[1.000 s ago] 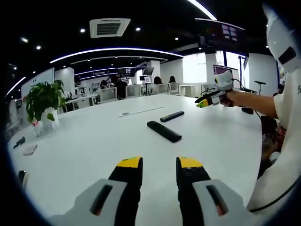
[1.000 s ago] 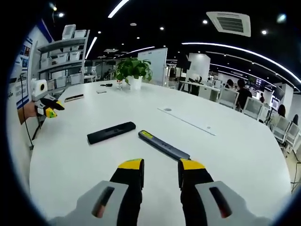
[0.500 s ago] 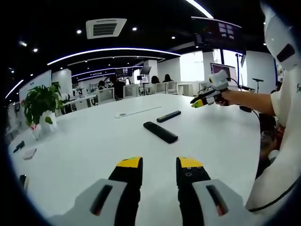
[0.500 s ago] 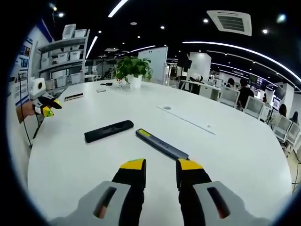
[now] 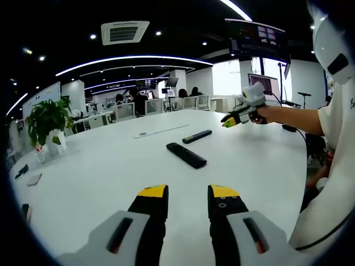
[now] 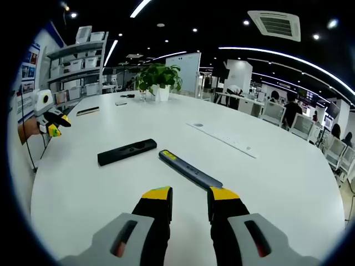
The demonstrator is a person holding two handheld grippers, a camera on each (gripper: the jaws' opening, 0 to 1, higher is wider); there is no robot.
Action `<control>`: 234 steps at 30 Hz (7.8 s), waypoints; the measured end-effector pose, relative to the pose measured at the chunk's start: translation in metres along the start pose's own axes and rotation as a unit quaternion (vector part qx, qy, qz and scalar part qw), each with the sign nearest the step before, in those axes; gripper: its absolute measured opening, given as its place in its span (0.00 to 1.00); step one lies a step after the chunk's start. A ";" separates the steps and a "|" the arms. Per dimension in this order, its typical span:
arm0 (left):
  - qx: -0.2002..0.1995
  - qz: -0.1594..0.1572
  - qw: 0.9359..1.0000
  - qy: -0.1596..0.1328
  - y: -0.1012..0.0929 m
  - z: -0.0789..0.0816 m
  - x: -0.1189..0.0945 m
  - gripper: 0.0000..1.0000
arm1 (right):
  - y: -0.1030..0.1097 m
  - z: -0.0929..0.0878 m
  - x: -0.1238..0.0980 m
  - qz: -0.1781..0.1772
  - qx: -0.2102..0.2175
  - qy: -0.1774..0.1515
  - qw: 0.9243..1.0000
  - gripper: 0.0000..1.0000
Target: Pflip the remote and laser pointer to the front side, press the buttons, and align them neatly on the table
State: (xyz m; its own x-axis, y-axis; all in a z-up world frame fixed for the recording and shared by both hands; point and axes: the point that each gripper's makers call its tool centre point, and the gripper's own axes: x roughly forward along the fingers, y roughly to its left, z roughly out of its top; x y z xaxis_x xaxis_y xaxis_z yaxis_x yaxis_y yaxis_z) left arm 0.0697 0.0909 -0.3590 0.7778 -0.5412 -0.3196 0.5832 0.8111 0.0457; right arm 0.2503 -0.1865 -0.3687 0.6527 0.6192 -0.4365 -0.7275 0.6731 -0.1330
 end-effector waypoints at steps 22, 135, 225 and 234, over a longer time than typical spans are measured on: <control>-0.005 -0.009 1.000 0.005 0.002 -0.007 0.005 0.30 | 0.002 -0.005 0.020 0.019 -0.004 0.016 1.000 0.32; -0.010 0.037 0.999 -0.001 0.022 -0.015 -0.014 0.30 | -0.041 -0.029 0.061 0.087 -0.050 0.104 0.990 0.30; 0.052 0.003 0.999 -0.001 0.033 0.003 0.017 0.31 | -0.013 -0.043 0.043 0.102 0.000 0.072 0.992 0.21; 0.096 -0.006 0.995 0.010 0.043 0.006 0.021 0.31 | -0.010 -0.043 0.041 0.102 -0.002 0.079 0.992 0.21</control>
State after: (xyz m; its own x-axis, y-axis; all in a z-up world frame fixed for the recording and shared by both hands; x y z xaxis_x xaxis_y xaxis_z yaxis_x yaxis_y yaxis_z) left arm 0.1124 0.1135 -0.3578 0.7669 -0.5442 -0.3400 0.6278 0.7461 0.2218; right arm 0.2751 -0.1848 -0.4231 0.4505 0.6713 -0.5886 -0.8421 0.5384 -0.0305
